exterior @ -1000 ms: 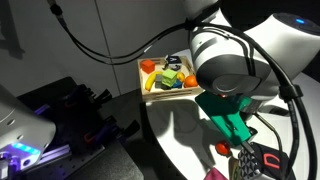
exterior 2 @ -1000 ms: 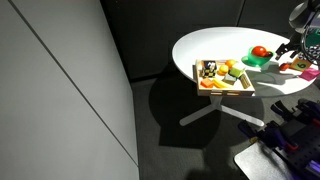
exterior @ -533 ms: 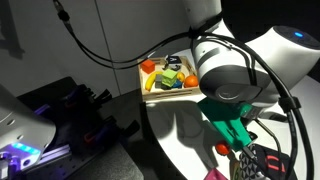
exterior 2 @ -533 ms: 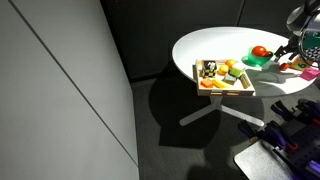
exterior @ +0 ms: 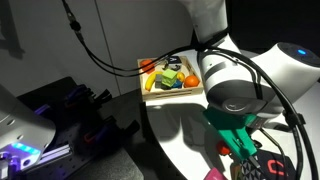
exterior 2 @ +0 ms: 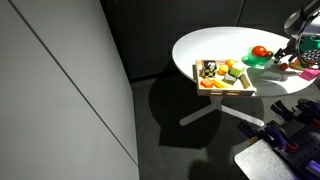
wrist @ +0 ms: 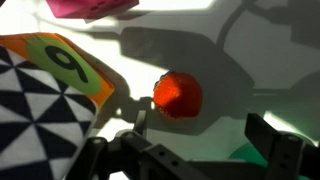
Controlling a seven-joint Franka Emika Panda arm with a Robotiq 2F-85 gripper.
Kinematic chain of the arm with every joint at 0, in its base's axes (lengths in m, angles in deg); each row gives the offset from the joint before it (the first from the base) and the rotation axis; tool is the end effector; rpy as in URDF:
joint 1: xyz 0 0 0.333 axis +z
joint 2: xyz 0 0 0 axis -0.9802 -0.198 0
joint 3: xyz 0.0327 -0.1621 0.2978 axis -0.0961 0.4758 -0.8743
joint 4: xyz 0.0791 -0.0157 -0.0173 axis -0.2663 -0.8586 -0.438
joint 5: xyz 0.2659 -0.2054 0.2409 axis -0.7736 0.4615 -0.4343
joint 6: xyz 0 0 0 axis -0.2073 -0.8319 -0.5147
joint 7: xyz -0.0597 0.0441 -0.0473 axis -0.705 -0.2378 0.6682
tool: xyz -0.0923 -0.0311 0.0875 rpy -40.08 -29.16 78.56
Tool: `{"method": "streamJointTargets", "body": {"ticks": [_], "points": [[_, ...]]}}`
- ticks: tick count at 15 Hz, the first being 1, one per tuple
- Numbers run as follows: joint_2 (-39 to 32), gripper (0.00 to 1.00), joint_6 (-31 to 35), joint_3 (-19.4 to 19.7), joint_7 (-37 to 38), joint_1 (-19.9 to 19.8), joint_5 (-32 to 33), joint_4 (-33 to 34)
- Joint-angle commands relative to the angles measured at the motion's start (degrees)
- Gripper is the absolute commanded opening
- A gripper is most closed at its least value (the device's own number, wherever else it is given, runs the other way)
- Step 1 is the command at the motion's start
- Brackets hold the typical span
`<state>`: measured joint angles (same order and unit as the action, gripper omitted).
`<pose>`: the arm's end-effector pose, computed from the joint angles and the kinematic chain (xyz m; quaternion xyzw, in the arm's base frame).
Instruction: Put the strawberry in the bowl
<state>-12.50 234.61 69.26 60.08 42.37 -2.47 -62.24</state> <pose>0.4856 -0.4258 0.0899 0.9847 -0.1733 0.0166 0.0040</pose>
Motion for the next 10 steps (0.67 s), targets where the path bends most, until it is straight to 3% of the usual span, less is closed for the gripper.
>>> {"method": "streamJointTargets", "body": {"ticks": [1, 10], "points": [[-2.16, 1.0, -1.22, 0.69, 1.71, 0.03, 1.78, 3.19], [-2.48, 1.0, -2.89, 0.82, 0.86, -0.61, 2.39, 3.48]]}}
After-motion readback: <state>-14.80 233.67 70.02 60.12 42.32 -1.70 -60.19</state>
